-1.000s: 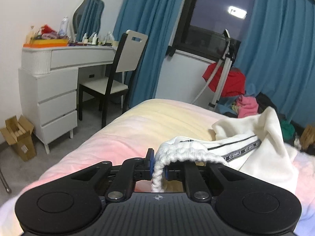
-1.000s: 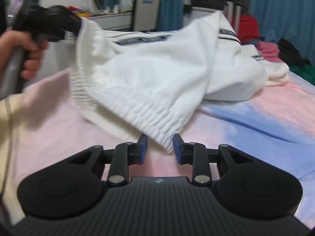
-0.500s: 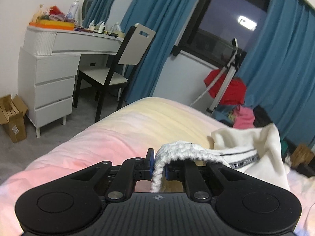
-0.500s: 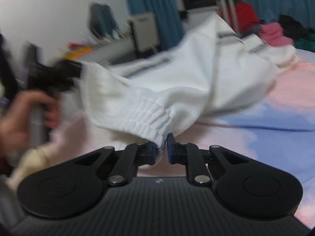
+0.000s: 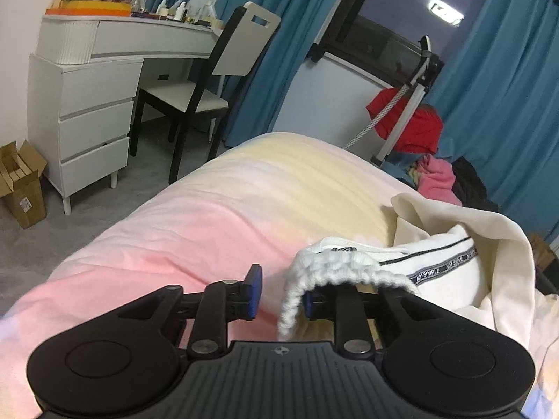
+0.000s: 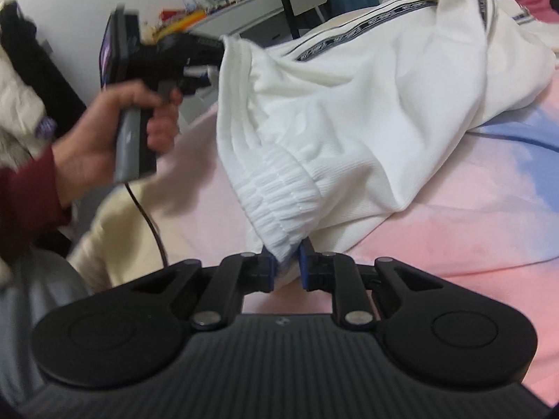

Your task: Fold clothes

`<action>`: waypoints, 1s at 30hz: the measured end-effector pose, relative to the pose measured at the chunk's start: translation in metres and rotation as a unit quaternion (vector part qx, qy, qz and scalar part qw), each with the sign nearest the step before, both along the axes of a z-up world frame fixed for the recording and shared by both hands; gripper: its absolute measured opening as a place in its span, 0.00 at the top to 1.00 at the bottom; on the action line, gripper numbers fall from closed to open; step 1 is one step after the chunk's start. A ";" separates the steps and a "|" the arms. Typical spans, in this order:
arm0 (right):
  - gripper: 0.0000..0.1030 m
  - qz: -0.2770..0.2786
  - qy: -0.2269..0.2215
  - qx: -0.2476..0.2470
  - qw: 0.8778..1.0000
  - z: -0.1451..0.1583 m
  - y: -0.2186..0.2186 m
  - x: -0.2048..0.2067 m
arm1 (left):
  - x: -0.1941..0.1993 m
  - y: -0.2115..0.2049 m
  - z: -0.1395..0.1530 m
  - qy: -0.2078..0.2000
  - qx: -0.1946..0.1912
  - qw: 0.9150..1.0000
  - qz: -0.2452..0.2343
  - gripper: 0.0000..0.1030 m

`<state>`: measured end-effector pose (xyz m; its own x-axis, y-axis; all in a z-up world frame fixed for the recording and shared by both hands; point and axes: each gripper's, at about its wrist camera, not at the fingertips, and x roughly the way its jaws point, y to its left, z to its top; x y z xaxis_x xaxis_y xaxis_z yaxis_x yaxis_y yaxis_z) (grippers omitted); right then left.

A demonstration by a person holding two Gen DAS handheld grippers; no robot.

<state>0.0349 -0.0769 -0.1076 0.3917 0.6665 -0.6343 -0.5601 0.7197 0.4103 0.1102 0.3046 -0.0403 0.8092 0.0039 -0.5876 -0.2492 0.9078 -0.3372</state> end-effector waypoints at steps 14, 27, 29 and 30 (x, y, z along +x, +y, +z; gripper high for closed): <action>0.30 -0.105 0.096 0.176 0.974 -0.016 -0.052 0.041 | -0.036 0.044 0.006 -0.027 -0.099 0.994 -0.021 0.05; 0.31 -0.086 0.156 0.196 0.964 -0.055 -0.022 0.075 | 0.018 0.005 -0.039 0.023 -0.013 0.998 -0.056 0.31; 0.31 -0.071 0.140 0.198 0.968 -0.053 -0.017 0.072 | 0.019 -0.003 -0.038 0.018 -0.008 0.999 -0.043 0.33; 0.32 -0.063 0.131 0.190 0.971 -0.051 -0.017 0.068 | 0.019 -0.008 -0.036 0.015 0.009 0.999 -0.038 0.43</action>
<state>0.1030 -0.0943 -0.1585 0.3435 0.8294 -0.4405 -0.3176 0.5440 0.7766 0.1295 0.2961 -0.0764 0.7901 -0.0459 -0.6113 -0.1888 0.9305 -0.3138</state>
